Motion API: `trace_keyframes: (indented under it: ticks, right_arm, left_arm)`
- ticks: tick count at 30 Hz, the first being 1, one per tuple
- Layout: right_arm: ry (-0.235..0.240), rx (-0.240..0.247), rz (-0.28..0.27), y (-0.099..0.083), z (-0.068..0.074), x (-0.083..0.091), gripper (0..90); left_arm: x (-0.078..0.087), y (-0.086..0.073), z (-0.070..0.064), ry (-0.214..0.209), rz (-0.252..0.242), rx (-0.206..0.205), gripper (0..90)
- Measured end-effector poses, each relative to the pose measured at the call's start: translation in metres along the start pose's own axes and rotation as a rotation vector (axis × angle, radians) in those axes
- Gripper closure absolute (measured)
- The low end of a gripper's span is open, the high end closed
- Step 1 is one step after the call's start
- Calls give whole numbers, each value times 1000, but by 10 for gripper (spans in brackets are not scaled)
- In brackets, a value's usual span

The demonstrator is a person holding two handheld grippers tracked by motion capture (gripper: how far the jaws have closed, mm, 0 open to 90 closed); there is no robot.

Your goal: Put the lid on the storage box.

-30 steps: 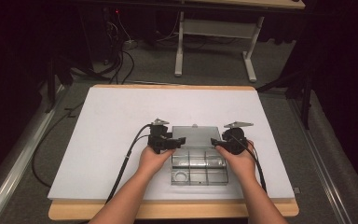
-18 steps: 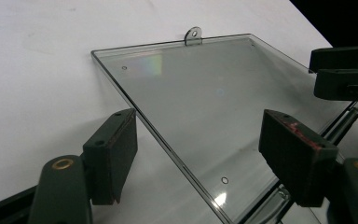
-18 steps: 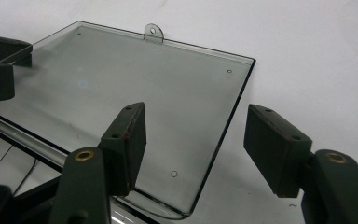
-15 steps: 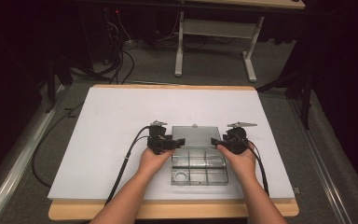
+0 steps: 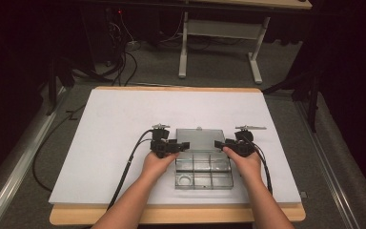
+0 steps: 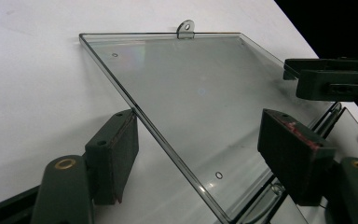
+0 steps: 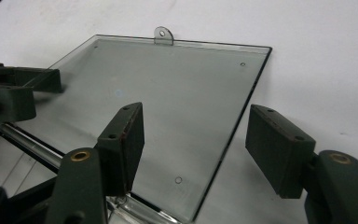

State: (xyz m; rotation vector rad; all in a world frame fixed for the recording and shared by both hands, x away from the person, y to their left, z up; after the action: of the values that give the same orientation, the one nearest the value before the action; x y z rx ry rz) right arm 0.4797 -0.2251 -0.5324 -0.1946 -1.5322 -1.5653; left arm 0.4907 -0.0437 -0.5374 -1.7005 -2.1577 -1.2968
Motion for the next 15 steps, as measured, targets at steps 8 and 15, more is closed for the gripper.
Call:
trace_keyframes:
  ticks: [8, 15]
  right_arm:
    - [33, -38, -10, 0, 0, -2, 367]
    - [41, -30, -22, 5, 3, 0, 399]
  left_arm:
    - [2, 1, -2, 16, -19, -28, 317]
    - [9, 7, -3, 45, -51, -69, 420]
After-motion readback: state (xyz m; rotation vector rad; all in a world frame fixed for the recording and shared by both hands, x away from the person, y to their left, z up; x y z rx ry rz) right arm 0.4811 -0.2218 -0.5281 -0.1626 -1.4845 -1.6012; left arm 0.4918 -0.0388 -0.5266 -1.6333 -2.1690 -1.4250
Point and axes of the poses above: each handheld gripper's, and its own axes: x roughly backward along the jaws, y roughly out of its top, z roughly to its left, the point moved 10 cm from there along -x, roughly forward along the jaws, and after that the axes turned 11 degrees about x, right-handed, at the moved point
